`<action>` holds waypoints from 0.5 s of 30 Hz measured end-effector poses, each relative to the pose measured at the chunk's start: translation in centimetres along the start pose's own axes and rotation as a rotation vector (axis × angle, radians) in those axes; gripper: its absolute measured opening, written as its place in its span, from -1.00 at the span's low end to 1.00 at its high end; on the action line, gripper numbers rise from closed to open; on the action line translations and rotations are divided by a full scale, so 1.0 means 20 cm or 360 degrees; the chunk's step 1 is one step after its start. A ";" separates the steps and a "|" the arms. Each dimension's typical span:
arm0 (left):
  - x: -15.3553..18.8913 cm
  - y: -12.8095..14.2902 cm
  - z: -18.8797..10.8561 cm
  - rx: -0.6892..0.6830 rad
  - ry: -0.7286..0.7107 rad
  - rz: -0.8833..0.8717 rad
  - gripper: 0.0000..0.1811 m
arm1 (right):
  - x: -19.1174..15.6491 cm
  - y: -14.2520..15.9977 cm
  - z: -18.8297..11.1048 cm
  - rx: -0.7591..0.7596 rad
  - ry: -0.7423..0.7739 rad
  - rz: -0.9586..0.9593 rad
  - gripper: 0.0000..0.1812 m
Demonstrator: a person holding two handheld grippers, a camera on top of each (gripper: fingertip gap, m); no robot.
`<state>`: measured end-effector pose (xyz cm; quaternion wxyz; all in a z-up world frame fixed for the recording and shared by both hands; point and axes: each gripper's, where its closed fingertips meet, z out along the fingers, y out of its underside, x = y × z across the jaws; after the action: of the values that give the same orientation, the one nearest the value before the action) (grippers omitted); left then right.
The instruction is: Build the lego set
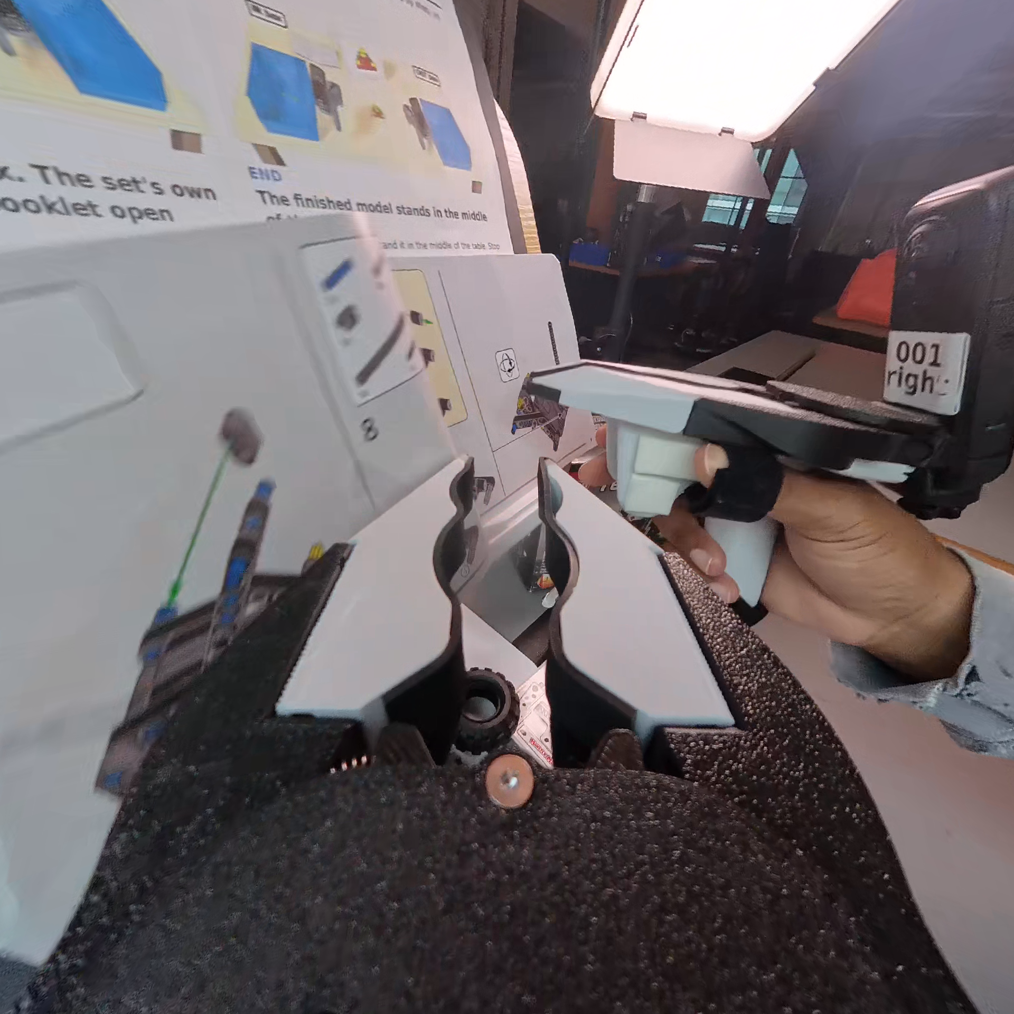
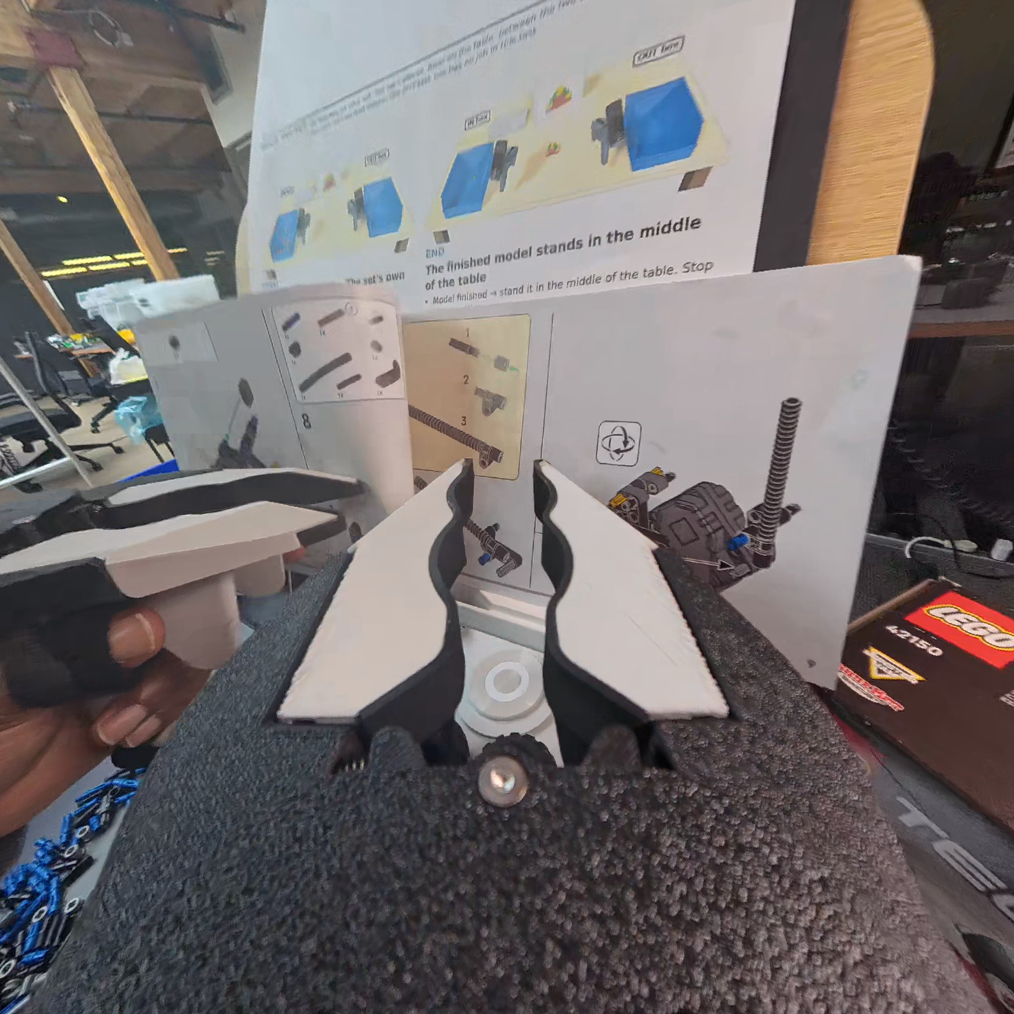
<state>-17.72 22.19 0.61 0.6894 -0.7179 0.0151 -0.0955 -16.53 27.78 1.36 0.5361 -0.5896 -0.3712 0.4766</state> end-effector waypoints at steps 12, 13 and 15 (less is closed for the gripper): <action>-0.13 -0.02 -0.35 0.0276 -0.0483 0.0088 -0.71 | -0.31 0.02 0.03 -0.0220 -0.0131 -0.0540 -0.32; -0.19 -0.02 -0.41 0.0299 -0.0558 0.0059 -0.69 | -0.33 0.07 0.08 -0.0265 -0.0101 -0.0575 -0.25; -0.29 0.01 -0.49 0.0275 -0.0643 -0.0018 -0.58 | -0.33 0.17 0.16 -0.0362 0.0033 -0.0738 -0.29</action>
<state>-24.90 13.46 0.08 0.7368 -0.6608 -0.1356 0.0455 -21.64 21.93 -0.89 0.5651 -0.5500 -0.5422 0.2902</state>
